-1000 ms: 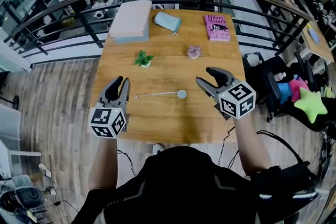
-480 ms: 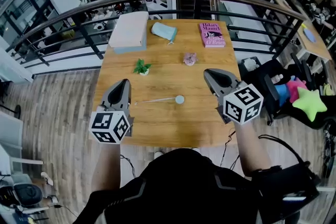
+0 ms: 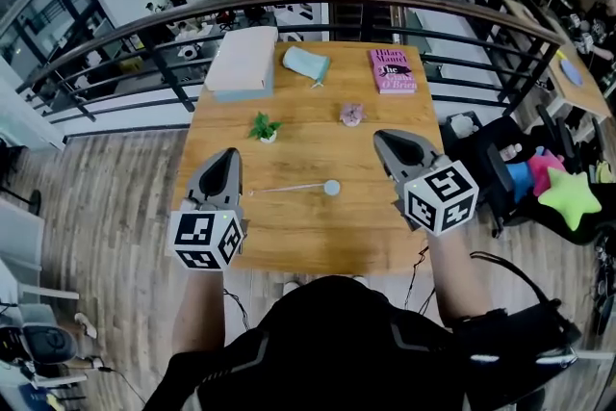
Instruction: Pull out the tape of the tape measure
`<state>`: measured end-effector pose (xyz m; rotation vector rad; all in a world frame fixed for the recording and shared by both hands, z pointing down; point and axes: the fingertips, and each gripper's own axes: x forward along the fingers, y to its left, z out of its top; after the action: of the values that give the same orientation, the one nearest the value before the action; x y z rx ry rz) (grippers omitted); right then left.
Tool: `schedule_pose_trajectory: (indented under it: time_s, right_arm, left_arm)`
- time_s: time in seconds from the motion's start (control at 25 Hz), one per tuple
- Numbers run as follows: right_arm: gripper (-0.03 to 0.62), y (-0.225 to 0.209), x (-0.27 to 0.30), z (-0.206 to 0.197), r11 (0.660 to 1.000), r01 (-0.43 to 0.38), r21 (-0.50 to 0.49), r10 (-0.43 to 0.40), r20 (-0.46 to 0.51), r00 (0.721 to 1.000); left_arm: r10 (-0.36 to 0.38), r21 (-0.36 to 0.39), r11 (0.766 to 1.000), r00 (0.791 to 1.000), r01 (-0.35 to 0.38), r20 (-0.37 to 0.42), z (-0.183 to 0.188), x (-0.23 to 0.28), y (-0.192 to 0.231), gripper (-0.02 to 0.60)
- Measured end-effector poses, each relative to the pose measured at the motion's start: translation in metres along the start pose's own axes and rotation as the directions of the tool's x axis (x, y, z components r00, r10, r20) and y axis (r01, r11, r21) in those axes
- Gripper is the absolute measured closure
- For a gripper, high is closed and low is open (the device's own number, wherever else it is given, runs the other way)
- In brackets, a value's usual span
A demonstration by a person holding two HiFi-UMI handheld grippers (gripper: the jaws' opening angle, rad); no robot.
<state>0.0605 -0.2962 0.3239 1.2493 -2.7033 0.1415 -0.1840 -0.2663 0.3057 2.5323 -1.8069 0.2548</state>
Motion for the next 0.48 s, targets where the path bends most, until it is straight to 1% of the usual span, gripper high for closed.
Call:
schedule_pose_trajectory:
  time_s: [0.16,0.24,0.36,0.48]
  right_arm:
    - [0.586,-0.0042,0.0028,0.004,1.0,0.009,0.003,-0.009,0.008,1.0]
    - [0.586,-0.0055,0.0033,0.0055,1.0,0.01,0.005,-0.01,0.01,1.0]
    - [0.586,-0.008,0.0041,0.0067,1.0,0.015,0.001,-0.015,0.009,1.0]
    - [0.586,-0.0083,0.0052,0.007,1.0,0.014,-0.004,-0.014,0.004,1.0]
  left_arm:
    - [0.016,-0.035,0.999,1.0,-0.016,0.0,-0.0023,0.0004,0.0053,0.552]
    - [0.018,-0.034,0.999,1.0,-0.018,-0.008,-0.0036,0.0007,0.0058,0.552]
    - [0.014,-0.008,1.0,1.0,-0.014,-0.027,-0.0061,0.0026,0.0057,0.552]
    - [0.019,-0.02,1.0,1.0,-0.019,-0.023,-0.0063,0.0025,0.0083,0.552]
